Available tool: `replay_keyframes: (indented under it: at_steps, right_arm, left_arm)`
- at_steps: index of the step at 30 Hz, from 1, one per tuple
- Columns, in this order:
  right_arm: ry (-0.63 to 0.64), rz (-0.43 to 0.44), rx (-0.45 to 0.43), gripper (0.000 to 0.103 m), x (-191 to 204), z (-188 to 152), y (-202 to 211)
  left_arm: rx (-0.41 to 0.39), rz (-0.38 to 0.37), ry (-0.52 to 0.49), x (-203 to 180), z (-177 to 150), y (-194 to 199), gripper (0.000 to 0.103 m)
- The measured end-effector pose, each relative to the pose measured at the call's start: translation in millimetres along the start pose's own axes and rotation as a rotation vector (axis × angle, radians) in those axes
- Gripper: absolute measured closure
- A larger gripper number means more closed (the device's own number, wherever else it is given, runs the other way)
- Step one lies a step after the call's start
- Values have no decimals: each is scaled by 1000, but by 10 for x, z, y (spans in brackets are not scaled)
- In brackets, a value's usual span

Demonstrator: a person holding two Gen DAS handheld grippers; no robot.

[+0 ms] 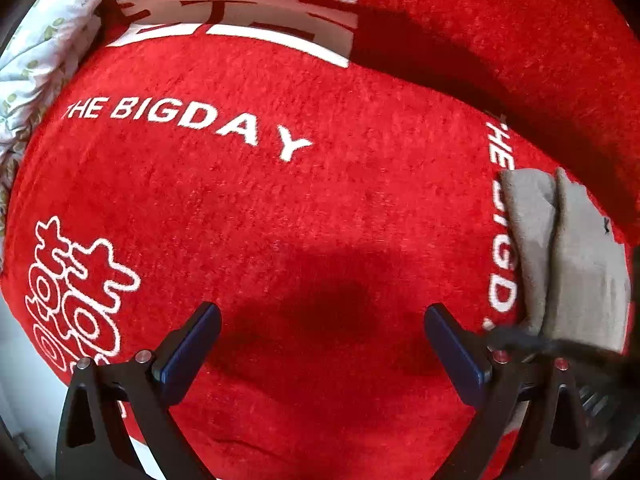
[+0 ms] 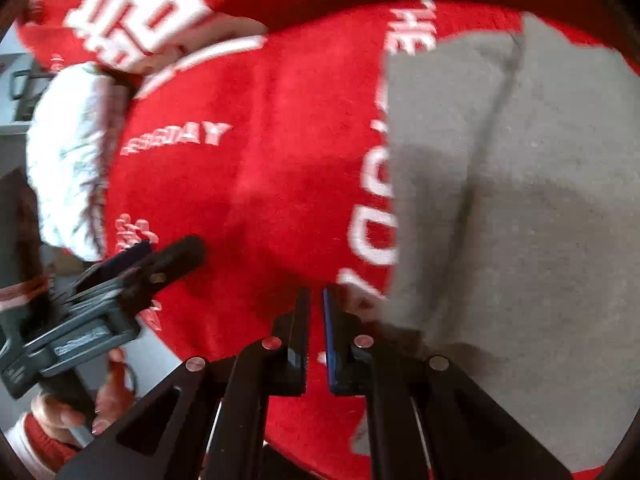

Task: Fold small clothes

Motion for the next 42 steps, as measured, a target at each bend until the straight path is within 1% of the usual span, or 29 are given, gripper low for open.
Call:
replay_keyframes:
  at_steps: [1,3,4,5,7,9,11,12,13,14,16,17,19,20,23,25,26,27,28,33,37,39,42]
  right_arm:
    - [-13,6,-36,95,-8,27,111]
    - [-99,-11,-143,95,-177,131,418]
    - [-134,-39,-186,95,-305,163,537]
    - [-174,-95,-239,95,-496,232,697]
    - [-218,-138,-278,93,-718,360,787]
    - [-239,-153,-265,93,-875,478,710]
    - [-232,-178,-208,93,-914,498,440]
    - [-226,-197,-210,93,-906,487,376]
    - [-201,-215,-237,92,-848,487,390]
    - [-156,-215,-223,92,-753,470,377]
    - [-134,-172,-198,92,-633,401,340]
    - [-126,-162,-172,92,-584,347,304]
    - [-100,-160,-156,92,-551,190,335]
    - [-108,-141,-151,92,-568,115,381]
    - [-208,-62,-149,92,-672,-58,514]
    - [-248,-50,-155,85,-759,-180,611]
    - [-271,-48,-156,68,-812,-269,664]
    - [-286,-42,-155,49,-849,-331,711]
    - [-304,-25,-155,46,-885,-411,753]
    - [-395,-4,-142,46,-1053,-749,874]
    - [-486,32,-154,45,-1199,-958,942]
    - [-528,47,-165,42,-1297,-1069,971]
    - [-577,73,-171,42,-1420,-1198,991]
  left_arm:
    - [-6,-6,-7,-7,-1,23,1]
    - [-19,-12,-31,-28,1,49,1]
    - [-14,-12,-40,-27,4,33,1]
    - [-7,-14,-41,-20,-1,17,1]
    - [4,-16,-35,-1,-4,-15,1]
    - [3,-17,-27,11,2,-20,1]
    - [4,-19,-21,-8,-4,-14,1]
    - [7,-20,-20,-22,-8,-22,1]
    - [13,-20,-20,-43,-16,-33,1]
    - [17,-21,-22,-66,-12,-39,1]
    - [17,-27,-34,-128,-17,-39,1]
    - [18,-26,-41,-159,-18,-49,1]
    - [31,-28,-59,-241,-30,-75,1]
    - [35,-29,-64,-275,-26,-88,1]
    - [33,-40,-83,-400,-14,-74,1]
    - [31,-48,-95,-482,4,-79,1]
    - [33,-52,-103,-530,11,-87,1]
    - [36,-55,-112,-579,17,-98,1]
    - [37,-58,-118,-625,13,-106,1]
    - [41,-76,-152,-819,32,-137,1]
    - [48,-79,-186,-938,12,-165,1]
    - [51,-78,-196,-1013,-2,-178,1]
    - [54,-76,-202,-1113,-31,-197,1]
Point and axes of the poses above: each gripper's, at about its wrist camera, not at the fingertips, and y roughly against the way its jaws point, x to its left, z to its top, the point moved 4 cm from there along -y, roughly the way its jaws point, and after that the axes turned 6 degrees about -x, right-handed, at the moved point
